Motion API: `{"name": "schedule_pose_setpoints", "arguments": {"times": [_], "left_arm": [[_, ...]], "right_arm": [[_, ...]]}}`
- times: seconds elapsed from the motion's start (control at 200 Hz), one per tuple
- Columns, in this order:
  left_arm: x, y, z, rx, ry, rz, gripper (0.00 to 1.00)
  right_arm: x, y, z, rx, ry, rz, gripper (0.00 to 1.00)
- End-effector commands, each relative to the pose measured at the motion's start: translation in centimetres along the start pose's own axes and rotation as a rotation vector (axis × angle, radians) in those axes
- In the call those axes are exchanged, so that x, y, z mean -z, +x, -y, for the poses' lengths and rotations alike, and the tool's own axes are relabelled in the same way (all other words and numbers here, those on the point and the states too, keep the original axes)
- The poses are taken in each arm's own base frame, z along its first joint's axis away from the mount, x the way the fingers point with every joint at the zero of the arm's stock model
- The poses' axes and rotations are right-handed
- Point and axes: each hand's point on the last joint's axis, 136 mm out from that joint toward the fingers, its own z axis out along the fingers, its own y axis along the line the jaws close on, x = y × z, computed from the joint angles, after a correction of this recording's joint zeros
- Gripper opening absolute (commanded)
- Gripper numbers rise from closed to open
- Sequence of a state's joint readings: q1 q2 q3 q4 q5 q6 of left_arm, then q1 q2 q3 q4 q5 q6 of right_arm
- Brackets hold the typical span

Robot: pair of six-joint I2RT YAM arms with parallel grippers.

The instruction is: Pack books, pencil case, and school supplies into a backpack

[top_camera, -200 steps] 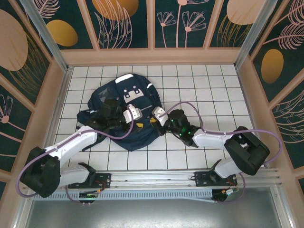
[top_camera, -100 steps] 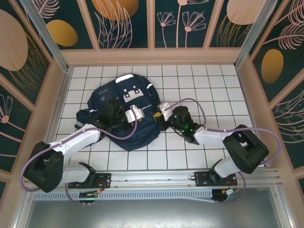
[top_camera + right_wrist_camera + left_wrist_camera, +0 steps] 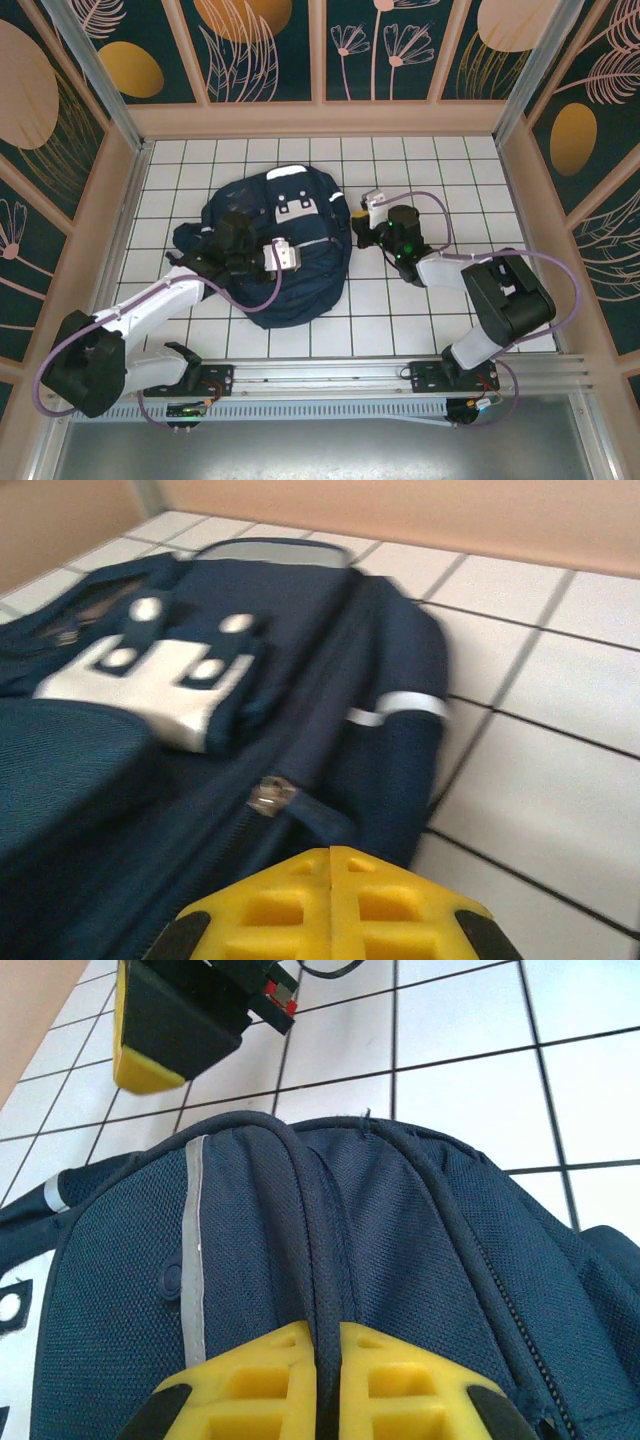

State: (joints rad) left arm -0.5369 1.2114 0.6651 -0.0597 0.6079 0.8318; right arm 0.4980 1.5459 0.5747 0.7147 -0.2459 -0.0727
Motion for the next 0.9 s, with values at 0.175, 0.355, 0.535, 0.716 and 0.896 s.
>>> {"name": "schedule_pose_setpoints", "arguments": {"times": [0.175,0.355,0.535,0.716,0.896], "left_arm": [[0.2,1.4,2.5,-0.151,0.085,-0.018,0.0],[0.8,1.7,1.9,-0.151,0.061,-0.055,0.0],[0.8,0.9,1.7,-0.147,0.069,-0.024,0.0],[0.7,0.2,1.4,-0.145,0.062,0.009,0.0],[0.5,1.1,2.7,-0.18,0.122,-0.009,0.0]], "right_arm": [[6.3,3.8,-10.2,0.516,-0.662,-0.031,0.44],[5.5,5.4,-10.0,0.572,-0.748,-0.147,0.47],[2.6,4.5,-9.6,0.533,-0.716,-0.126,0.47],[1.6,5.1,-9.7,0.532,-0.728,-0.156,0.11],[0.5,1.7,-6.5,0.382,-0.52,-0.057,0.0]]}}
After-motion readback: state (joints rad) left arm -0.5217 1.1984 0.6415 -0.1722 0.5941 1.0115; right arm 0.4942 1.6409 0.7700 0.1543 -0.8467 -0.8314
